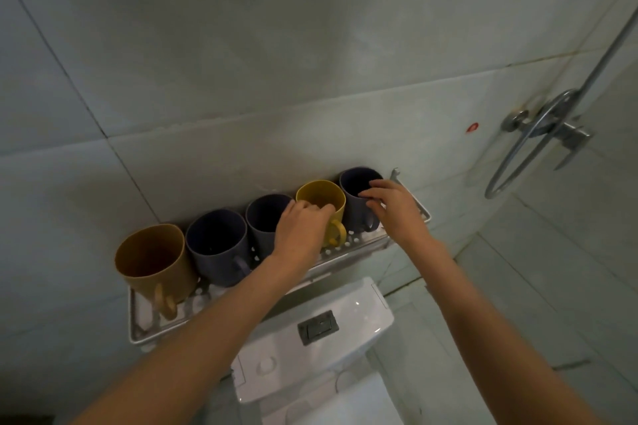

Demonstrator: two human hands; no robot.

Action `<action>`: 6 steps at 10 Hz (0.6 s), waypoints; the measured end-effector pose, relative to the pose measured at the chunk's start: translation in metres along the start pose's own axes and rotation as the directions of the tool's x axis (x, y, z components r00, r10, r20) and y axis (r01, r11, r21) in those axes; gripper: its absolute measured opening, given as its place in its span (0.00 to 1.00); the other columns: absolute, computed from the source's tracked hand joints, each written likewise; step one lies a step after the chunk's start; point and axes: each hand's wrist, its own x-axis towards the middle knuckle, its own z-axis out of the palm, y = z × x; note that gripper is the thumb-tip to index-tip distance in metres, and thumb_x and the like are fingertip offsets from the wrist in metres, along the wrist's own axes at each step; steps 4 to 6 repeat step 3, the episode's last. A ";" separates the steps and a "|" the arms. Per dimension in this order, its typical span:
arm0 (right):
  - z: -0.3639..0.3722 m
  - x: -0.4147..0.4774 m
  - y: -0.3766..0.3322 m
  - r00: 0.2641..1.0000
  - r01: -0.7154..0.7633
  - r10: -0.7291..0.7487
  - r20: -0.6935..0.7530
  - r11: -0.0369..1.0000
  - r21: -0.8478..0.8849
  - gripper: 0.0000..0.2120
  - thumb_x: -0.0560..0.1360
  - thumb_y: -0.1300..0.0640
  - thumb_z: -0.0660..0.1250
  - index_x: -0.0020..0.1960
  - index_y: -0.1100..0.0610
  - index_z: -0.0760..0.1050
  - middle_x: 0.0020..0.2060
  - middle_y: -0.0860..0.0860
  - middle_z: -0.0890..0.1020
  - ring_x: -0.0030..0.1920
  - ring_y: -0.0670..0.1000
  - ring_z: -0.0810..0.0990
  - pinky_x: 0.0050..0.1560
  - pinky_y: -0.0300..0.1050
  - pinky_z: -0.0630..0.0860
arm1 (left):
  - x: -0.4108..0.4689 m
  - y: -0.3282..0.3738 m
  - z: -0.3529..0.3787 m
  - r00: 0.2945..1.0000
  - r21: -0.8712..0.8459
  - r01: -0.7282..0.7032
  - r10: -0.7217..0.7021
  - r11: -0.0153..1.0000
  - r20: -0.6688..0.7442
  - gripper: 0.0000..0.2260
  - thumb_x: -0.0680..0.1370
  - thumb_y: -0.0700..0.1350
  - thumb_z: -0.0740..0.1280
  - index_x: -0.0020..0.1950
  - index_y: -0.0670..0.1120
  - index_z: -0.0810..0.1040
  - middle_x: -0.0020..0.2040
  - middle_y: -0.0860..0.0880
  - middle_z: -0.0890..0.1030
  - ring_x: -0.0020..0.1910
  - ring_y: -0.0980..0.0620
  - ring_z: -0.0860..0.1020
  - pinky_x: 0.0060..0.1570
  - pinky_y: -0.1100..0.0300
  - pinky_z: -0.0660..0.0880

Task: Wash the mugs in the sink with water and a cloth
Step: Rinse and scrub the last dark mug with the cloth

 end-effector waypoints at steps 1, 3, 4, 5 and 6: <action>-0.003 -0.008 -0.011 0.993 0.045 -0.043 -0.112 0.999 0.014 0.14 0.77 0.63 0.64 0.61 0.58 0.77 0.66 0.57 0.71 0.65 0.57 0.70 0.67 0.45 0.64 | -0.005 -0.005 -0.004 0.999 -0.110 -0.011 0.005 0.994 -0.054 0.18 0.80 0.45 0.61 0.70 0.47 0.66 0.70 0.48 0.69 0.70 0.49 0.64 0.68 0.56 0.62; -0.016 -0.074 -0.081 0.931 0.266 -0.173 -0.323 0.925 0.271 0.13 0.76 0.67 0.63 0.58 0.57 0.77 0.54 0.49 0.78 0.52 0.47 0.78 0.54 0.33 0.74 | -0.071 -0.020 -0.043 0.935 -0.567 -0.148 -0.072 0.810 -0.346 0.12 0.78 0.40 0.62 0.61 0.44 0.76 0.58 0.49 0.78 0.60 0.52 0.74 0.60 0.59 0.71; -0.016 -0.074 -0.081 0.931 0.266 -0.173 -0.323 0.925 0.271 0.13 0.76 0.67 0.63 0.58 0.57 0.77 0.54 0.49 0.78 0.52 0.47 0.78 0.54 0.33 0.74 | -0.071 -0.020 -0.043 0.935 -0.567 -0.148 -0.072 0.810 -0.346 0.12 0.78 0.40 0.62 0.61 0.44 0.76 0.58 0.49 0.78 0.60 0.52 0.74 0.60 0.59 0.71; -0.016 -0.074 -0.081 0.931 0.266 -0.173 -0.323 0.925 0.271 0.13 0.76 0.67 0.63 0.58 0.57 0.77 0.54 0.49 0.78 0.52 0.47 0.78 0.54 0.33 0.74 | -0.071 -0.020 -0.043 0.935 -0.567 -0.148 -0.072 0.810 -0.346 0.12 0.78 0.40 0.62 0.61 0.44 0.76 0.58 0.49 0.78 0.60 0.52 0.74 0.60 0.59 0.71; -0.016 -0.074 -0.081 0.931 0.266 -0.173 -0.323 0.925 0.271 0.13 0.76 0.67 0.63 0.58 0.57 0.77 0.54 0.49 0.78 0.52 0.47 0.78 0.54 0.33 0.74 | -0.071 -0.020 -0.043 0.935 -0.567 -0.148 -0.072 0.810 -0.346 0.12 0.78 0.40 0.62 0.61 0.44 0.76 0.58 0.49 0.78 0.60 0.52 0.74 0.60 0.59 0.71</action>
